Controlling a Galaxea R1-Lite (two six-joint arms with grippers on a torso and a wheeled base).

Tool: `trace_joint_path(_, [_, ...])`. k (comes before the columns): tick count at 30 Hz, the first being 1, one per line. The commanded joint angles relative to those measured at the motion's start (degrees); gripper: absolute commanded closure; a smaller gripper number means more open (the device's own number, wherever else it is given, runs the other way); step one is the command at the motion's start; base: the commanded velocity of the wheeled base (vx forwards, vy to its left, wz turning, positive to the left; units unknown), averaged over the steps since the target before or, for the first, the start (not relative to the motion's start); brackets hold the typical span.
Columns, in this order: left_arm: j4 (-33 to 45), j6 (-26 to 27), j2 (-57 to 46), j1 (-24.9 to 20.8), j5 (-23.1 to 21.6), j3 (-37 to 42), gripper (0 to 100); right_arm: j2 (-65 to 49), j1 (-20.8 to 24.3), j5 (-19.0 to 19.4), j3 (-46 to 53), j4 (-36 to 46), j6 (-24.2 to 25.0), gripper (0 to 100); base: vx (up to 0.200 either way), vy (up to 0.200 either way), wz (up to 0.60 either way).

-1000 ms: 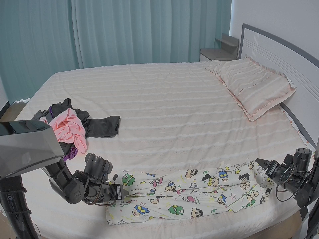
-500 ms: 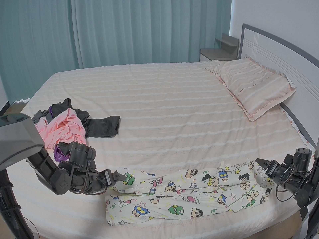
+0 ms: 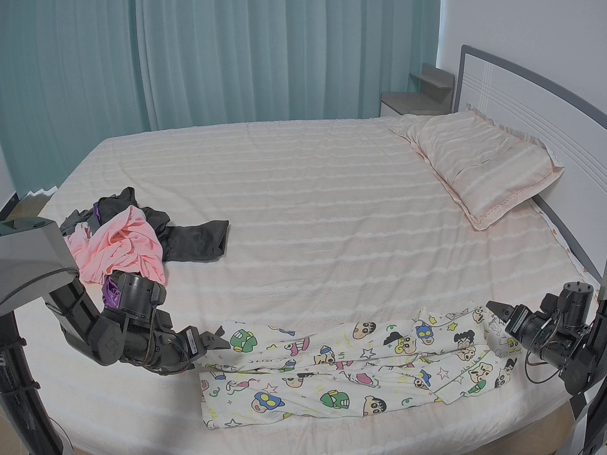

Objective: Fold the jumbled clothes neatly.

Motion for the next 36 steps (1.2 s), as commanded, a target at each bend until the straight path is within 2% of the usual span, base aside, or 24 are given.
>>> trace_joint_path(1, [0.8,0.7,-0.3,1.7,-0.1,-0.1,0,0.1,0.0,0.0,1.0,0.0,0.0,0,0.000,0.000,0.00])
trace_joint_path(6, [0.4,0.7,-1.1,4.4,-1.0,-1.1,0,0.3,0.0,0.0,1.0,0.0,0.0,0,0.000,0.000,0.00])
trace_joint_path(11, [0.4,0.7,-0.4,4.3,-0.5,-3.0,0,0.3,0.0,0.0,1.0,0.0,0.0,0,0.000,0.000,0.00])
trace_joint_path(16, [0.4,0.7,2.8,0.5,-0.1,-5.7,0,0.3,0.0,0.0,1.0,0.0,0.0,0,0.000,0.000,0.00])
trace_joint_path(22, [-0.5,0.7,8.0,-3.9,8.3,-9.4,0,0.3,0.1,0.0,1.0,0.0,0.0,0,0.000,0.000,0.00])
trace_joint_path(33, [-0.5,0.7,9.9,-4.9,10.1,-12.7,0,0.2,0.1,0.0,1.0,0.0,0.0,0,0.000,0.000,0.00])
trace_joint_path(34, [-0.5,0.7,10.0,-4.8,10.7,-12.7,100,0.3,0.1,0.0,1.0,0.0,0.0,0,0.000,0.000,0.00])
trace_joint_path(36, [-0.4,0.7,10.1,-4.7,11.0,-12.7,100,0.3,0.1,0.0,1.0,0.0,0.0,0,0.000,0.000,0.00])
